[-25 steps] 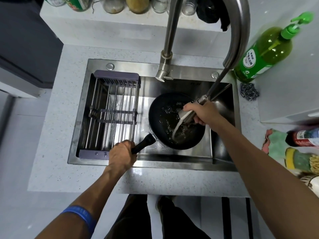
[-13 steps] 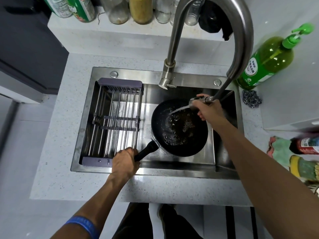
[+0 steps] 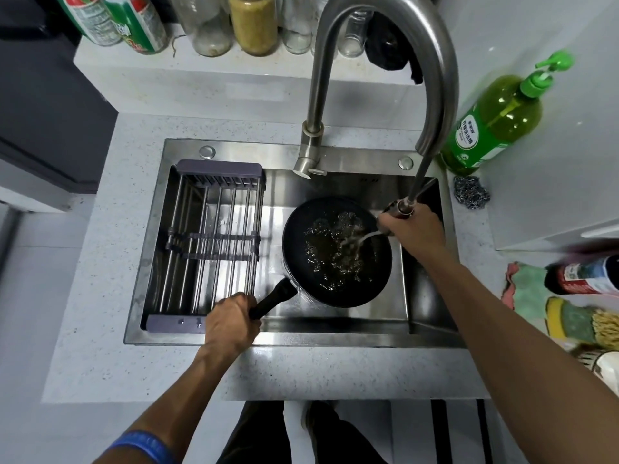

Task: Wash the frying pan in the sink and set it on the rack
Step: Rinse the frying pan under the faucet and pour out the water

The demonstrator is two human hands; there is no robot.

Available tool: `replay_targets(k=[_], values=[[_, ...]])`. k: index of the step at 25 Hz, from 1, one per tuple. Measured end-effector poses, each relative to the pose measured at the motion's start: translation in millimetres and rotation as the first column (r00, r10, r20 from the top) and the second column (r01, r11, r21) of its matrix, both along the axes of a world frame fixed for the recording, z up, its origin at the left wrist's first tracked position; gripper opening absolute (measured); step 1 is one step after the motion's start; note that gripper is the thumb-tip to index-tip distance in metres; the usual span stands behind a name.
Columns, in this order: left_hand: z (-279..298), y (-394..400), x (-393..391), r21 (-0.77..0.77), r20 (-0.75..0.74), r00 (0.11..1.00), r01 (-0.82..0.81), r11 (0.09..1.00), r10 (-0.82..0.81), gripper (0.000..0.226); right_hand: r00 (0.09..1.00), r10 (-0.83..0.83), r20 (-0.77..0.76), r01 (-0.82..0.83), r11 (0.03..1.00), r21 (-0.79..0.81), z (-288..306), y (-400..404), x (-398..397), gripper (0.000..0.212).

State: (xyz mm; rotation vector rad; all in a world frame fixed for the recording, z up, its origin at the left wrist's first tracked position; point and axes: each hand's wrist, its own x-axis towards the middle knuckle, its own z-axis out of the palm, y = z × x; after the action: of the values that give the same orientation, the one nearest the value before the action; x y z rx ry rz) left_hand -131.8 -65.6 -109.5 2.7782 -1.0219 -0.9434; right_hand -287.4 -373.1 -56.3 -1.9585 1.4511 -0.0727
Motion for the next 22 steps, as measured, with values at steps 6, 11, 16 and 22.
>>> replay_targets(k=[6,11,16,22], values=[[2.2,-2.5,0.6,0.026,0.002,1.0,0.007,1.0,-0.007,0.018,0.992,0.093,-0.081,-0.1,0.992,-0.079,40.3,7.6,4.8,0.029],[2.4,-3.9,-2.4,0.024,-0.013,1.0,0.008,1.0,-0.008,0.012,0.98,0.024,0.195,0.006,0.989,-0.15,107.6,1.0,29.3,0.026],[-4.9,-12.6,-10.7,0.118,0.13,0.963,0.22,0.968,-0.234,0.02,0.88,0.057,0.471,-0.032,0.998,-0.06,108.1,16.9,-3.2,0.025],[-44.3,-54.5,-31.0,0.047,0.027,0.989,0.147,0.988,-0.148,0.045,0.819,-0.56,0.126,0.445,0.758,0.478,-61.7,41.9,-85.7,0.024]])
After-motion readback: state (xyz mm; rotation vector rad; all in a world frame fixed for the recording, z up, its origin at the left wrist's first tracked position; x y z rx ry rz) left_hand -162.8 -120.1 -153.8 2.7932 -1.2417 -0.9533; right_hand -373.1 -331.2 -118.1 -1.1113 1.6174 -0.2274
